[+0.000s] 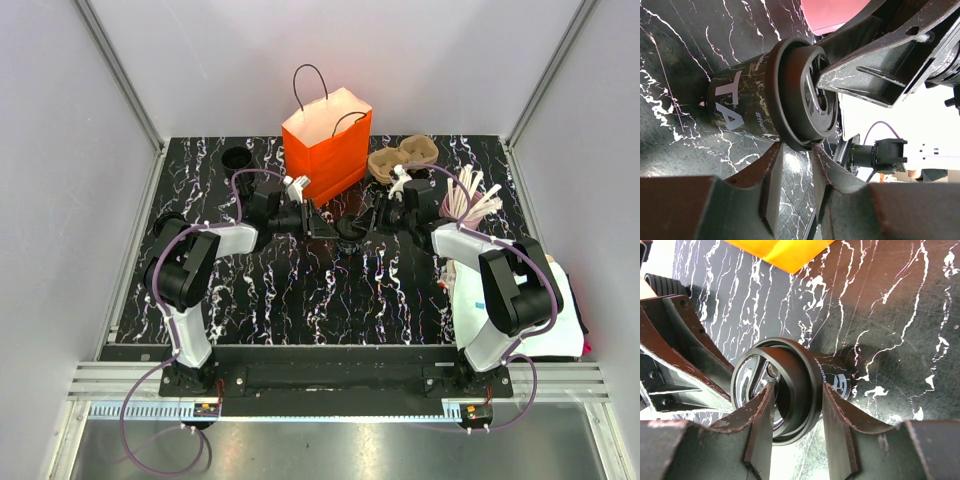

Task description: Pack the takeout coffee

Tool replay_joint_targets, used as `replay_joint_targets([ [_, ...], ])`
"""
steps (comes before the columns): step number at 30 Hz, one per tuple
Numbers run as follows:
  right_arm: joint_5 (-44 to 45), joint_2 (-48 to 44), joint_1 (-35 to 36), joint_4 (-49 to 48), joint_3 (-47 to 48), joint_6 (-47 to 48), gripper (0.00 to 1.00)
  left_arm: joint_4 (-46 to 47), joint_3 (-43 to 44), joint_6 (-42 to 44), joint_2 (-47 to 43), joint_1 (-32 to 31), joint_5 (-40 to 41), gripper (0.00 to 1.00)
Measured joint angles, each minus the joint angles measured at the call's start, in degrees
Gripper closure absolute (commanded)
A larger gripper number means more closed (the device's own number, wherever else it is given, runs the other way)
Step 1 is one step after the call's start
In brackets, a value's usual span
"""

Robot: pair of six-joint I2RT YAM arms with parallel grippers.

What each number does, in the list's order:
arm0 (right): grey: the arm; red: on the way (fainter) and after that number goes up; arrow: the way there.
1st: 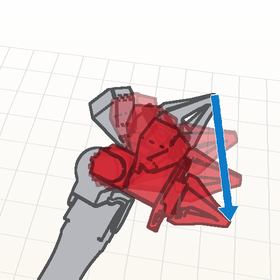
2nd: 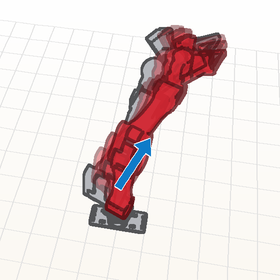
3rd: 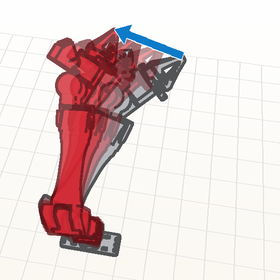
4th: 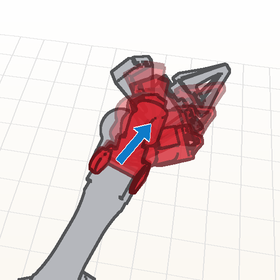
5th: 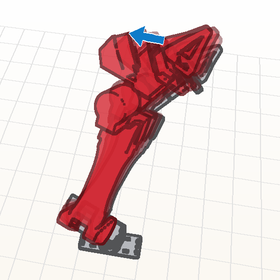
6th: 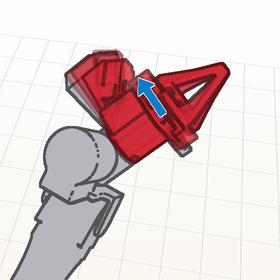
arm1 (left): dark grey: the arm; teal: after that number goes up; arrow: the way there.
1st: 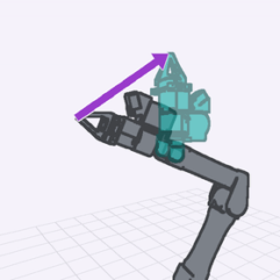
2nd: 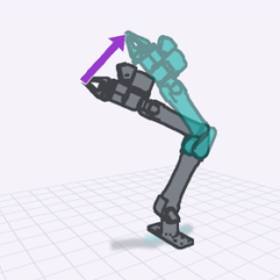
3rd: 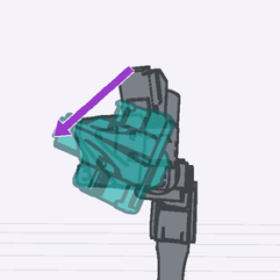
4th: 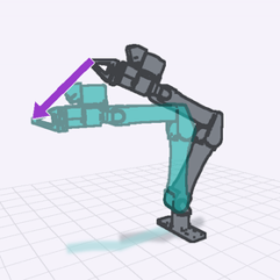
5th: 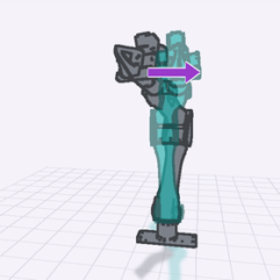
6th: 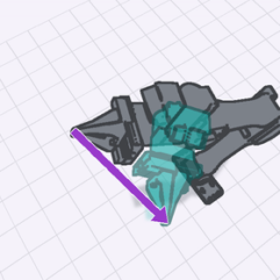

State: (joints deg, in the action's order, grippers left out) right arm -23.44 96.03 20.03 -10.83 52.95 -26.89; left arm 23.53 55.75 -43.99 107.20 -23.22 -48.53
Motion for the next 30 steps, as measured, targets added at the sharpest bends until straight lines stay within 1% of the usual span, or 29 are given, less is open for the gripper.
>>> replay_joint_targets([
  [9, 0.8, -0.1, -0.4, -0.3, -0.2, 0.0, 1.00, -5.3, 3.1, 2.6, 0.1, -1.1, 2.0, 0.75],
  [12, 1.4, -0.1, -0.6, -0.5, -0.2, 0.0, 1.00, -6.1, 4.0, 3.0, 0.5, -1.5, 2.3, 0.85],
  [13, 1.6, -0.1, -0.6, -0.5, -0.2, 0.0, 1.00, -6.3, 4.3, 3.0, 0.6, -1.5, 2.4, 0.92],
  [15, 1.8, -0.1, -0.7, -0.6, -0.2, 0.0, 1.00, -6.8, 4.9, 3.2, 0.9, -1.6, 2.5, 0.99],
  [16, 2.0, -0.1, -0.7, -0.6, -0.2, 0.0, 1.00, -7.2, 5.2, 3.3, 1.1, -1.7, 2.5, 1.00],
  [22, 3.3, -0.1, -1.3, -1.2, -0.3, 0.0, 1.00, -10.2, 8.8, 4.3, 2.9, -2.2, 2.9, 1.00],
  [30, 4.3, 0.1, -2.4, -2.2, -0.5, 0.0, 1.00, -17.7, 15.0, 7.6, 5.0, -3.8, 5.4, 1.00],
])
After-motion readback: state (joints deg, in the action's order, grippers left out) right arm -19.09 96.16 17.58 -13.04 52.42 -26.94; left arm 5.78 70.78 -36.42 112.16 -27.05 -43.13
